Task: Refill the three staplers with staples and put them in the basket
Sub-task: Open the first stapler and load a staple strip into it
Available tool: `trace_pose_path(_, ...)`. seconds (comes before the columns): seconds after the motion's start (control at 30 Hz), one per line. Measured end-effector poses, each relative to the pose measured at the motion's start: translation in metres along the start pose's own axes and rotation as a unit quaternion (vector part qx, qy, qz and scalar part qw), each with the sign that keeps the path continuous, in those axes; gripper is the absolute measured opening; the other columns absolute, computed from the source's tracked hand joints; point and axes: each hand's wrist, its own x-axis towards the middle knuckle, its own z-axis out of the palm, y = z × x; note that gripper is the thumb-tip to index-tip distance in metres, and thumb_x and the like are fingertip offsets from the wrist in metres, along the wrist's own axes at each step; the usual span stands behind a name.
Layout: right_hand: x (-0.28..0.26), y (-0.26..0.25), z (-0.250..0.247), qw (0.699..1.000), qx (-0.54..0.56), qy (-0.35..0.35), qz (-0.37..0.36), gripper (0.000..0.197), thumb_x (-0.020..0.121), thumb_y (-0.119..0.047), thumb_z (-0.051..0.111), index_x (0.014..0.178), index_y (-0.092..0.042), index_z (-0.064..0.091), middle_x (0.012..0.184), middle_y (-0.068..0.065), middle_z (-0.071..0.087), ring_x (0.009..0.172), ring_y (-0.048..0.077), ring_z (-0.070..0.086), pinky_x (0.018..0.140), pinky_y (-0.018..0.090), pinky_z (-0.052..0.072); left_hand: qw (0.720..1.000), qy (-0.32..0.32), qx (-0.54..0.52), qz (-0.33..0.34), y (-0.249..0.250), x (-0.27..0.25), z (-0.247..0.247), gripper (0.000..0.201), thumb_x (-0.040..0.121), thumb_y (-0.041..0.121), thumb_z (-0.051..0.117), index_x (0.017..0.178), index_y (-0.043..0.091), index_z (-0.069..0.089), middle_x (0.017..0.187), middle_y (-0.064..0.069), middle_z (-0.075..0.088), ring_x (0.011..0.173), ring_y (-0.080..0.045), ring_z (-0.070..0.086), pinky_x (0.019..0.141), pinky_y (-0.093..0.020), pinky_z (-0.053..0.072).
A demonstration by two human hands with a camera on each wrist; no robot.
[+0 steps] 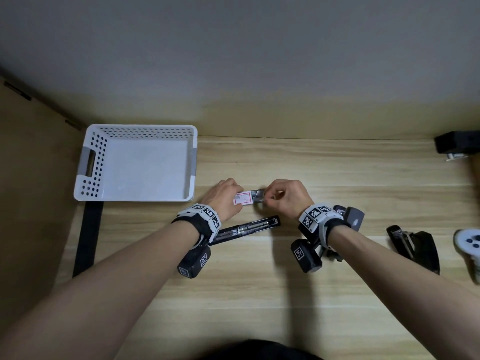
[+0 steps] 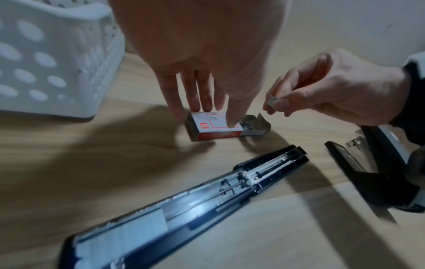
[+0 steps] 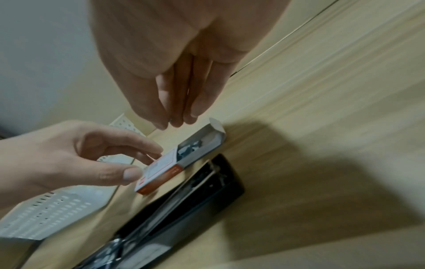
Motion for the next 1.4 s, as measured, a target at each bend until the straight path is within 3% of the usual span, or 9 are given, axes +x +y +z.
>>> trace_pose_path(0.2,-0.020,-0.013,0.021,0.999,0.037,-0.003,0.015,0.010,0.065,-0.020,0.073,0.068,-0.026,0.066,0.068,-0.008,0.070,0.064,0.013,0.065,0.072,0.039,0.056,0.998,0.041,-0.051,-0.021,-0.005,-0.039,0.004,0.032,0.091,0.026,0.061,0.122,0.021,0.064,0.115,0.003,0.055,0.110,-0.017,0.051,0.082,-0.026,0.039)
trace_pose_path(0.3,-0.029,-0.018,0.035,0.999,0.039,-0.016,0.000,0.023,0.066,-0.016,0.067,0.084,-0.030,0.063,0.069,-0.009,0.068,0.063,0.011,0.063,0.072,0.036,0.056,0.995,0.051,-0.080,-0.033,-0.013,-0.064,0.009,0.029,0.091,0.021,0.061,0.120,0.020,0.064,0.115,0.002,0.057,0.110,-0.017,0.052,0.091,-0.032,0.043)
trace_pose_path(0.4,-0.040,-0.021,0.047,0.999,-0.003,-0.042,-0.019,0.023,0.076,-0.015,0.068,0.095,-0.027,0.073,0.076,-0.011,0.069,0.070,0.010,0.064,0.076,0.032,0.055,0.992,0.068,-0.091,-0.050,-0.022,-0.089,0.016,0.026,0.091,0.019,0.060,0.117,0.021,0.066,0.114,0.004,0.058,0.109,-0.015,0.053,0.092,-0.032,0.044)
trace_pose_path(0.6,-0.054,-0.034,0.063,0.995,-0.051,-0.080,0.002,0.011,0.077,-0.019,0.077,0.087,-0.023,0.078,0.077,-0.006,0.074,0.074,0.012,0.067,0.079,0.034,0.055,0.993,0.040,-0.074,-0.084,-0.034,-0.124,0.031,0.030,0.088,0.022,0.062,0.118,0.023,0.065,0.116,0.004,0.059,0.107,-0.018,0.054,0.080,-0.027,0.042)
trace_pose_path(0.83,-0.056,-0.042,0.077,0.994,-0.074,-0.075,-0.010,0.017,0.076,-0.018,0.079,0.093,-0.019,0.077,0.085,0.000,0.075,0.082,0.016,0.069,0.083,0.037,0.054,0.992,0.041,-0.031,-0.120,-0.036,-0.133,0.046,0.016,0.084,0.012,0.060,0.095,0.024,0.064,0.097,0.003,0.056,0.086,-0.023,0.059,0.063,-0.032,0.046)
trace_pose_path(0.97,-0.056,-0.046,0.084,0.992,-0.081,-0.071,-0.069,0.015,0.073,-0.014,0.081,0.087,-0.018,0.077,0.086,0.001,0.071,0.081,0.021,0.065,0.077,0.035,0.051,0.989,0.055,-0.013,-0.138,-0.038,-0.131,0.049,0.015,0.088,0.018,0.062,0.100,0.025,0.069,0.102,0.002,0.059,0.090,-0.026,0.060,0.065,-0.031,0.040)
trace_pose_path(1.13,-0.055,-0.040,0.097,0.987,-0.091,-0.042,-0.126,0.016,0.071,-0.017,0.083,0.085,-0.020,0.077,0.090,-0.003,0.067,0.088,0.018,0.055,0.072,0.025,0.037,0.984,0.052,-0.024,-0.170,-0.041,-0.127,0.054,0.013,0.088,0.024,0.067,0.100,0.027,0.073,0.100,0.001,0.064,0.090,-0.030,0.062,0.071,-0.035,0.049)
trace_pose_path(1.23,-0.052,-0.038,0.101,0.988,-0.080,-0.044,-0.125,0.016,0.071,-0.019,0.083,0.085,-0.021,0.077,0.091,-0.006,0.068,0.092,0.022,0.058,0.080,0.033,0.045,0.982,0.049,-0.031,-0.180,-0.042,-0.126,0.054,0.013,0.086,0.028,0.069,0.098,0.029,0.073,0.097,0.000,0.067,0.089,-0.030,0.063,0.071,-0.035,0.051)
trace_pose_path(1.4,-0.045,-0.032,0.102,0.987,-0.091,-0.059,-0.121,0.015,0.073,-0.024,0.082,0.087,-0.026,0.076,0.093,-0.007,0.068,0.093,0.022,0.056,0.086,0.040,0.046,0.981,0.051,-0.027,-0.184,-0.043,-0.124,0.052,0.014,0.085,0.030,0.071,0.099,0.030,0.074,0.099,0.001,0.067,0.089,-0.028,0.062,0.068,-0.031,0.044)
